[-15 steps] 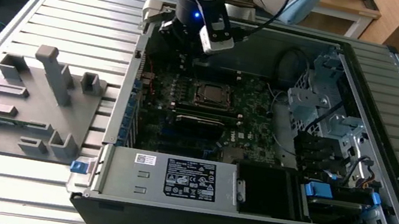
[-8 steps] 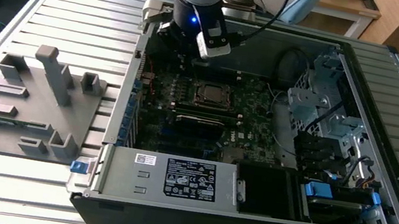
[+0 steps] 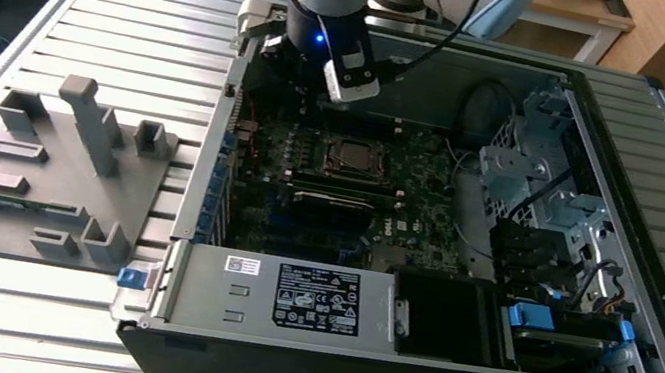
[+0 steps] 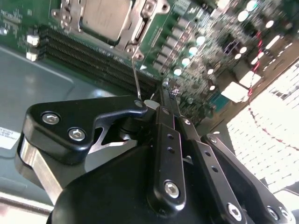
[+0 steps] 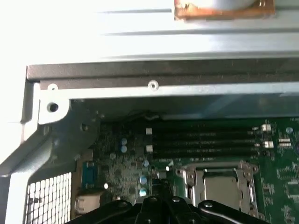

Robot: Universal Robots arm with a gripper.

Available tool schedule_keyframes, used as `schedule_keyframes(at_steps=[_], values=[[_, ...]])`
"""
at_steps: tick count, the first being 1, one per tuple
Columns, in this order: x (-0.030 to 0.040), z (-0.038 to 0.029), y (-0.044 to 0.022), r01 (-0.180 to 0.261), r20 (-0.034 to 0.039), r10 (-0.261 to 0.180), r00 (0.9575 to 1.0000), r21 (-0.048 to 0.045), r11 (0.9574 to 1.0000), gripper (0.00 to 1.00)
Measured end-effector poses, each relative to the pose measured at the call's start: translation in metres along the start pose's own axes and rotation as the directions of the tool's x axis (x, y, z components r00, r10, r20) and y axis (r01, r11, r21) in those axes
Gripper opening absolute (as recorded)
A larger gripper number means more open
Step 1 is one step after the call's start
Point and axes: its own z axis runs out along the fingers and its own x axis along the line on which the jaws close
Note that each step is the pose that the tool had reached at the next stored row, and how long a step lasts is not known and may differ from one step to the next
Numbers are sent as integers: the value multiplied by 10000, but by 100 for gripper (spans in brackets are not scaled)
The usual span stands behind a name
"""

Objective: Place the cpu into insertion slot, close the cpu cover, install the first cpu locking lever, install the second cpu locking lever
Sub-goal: 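Install the first cpu locking lever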

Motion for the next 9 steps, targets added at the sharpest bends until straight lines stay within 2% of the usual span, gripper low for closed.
schedule_keyframes(at_steps=[2,5,9], values=[[11,14,-6,1,-8,-1,10000,-112,9999,10],[33,39,-14,7,-15,-7,10000,-230,9997,10],[41,54,-17,17,-32,-18,10000,-541,9985,10]])
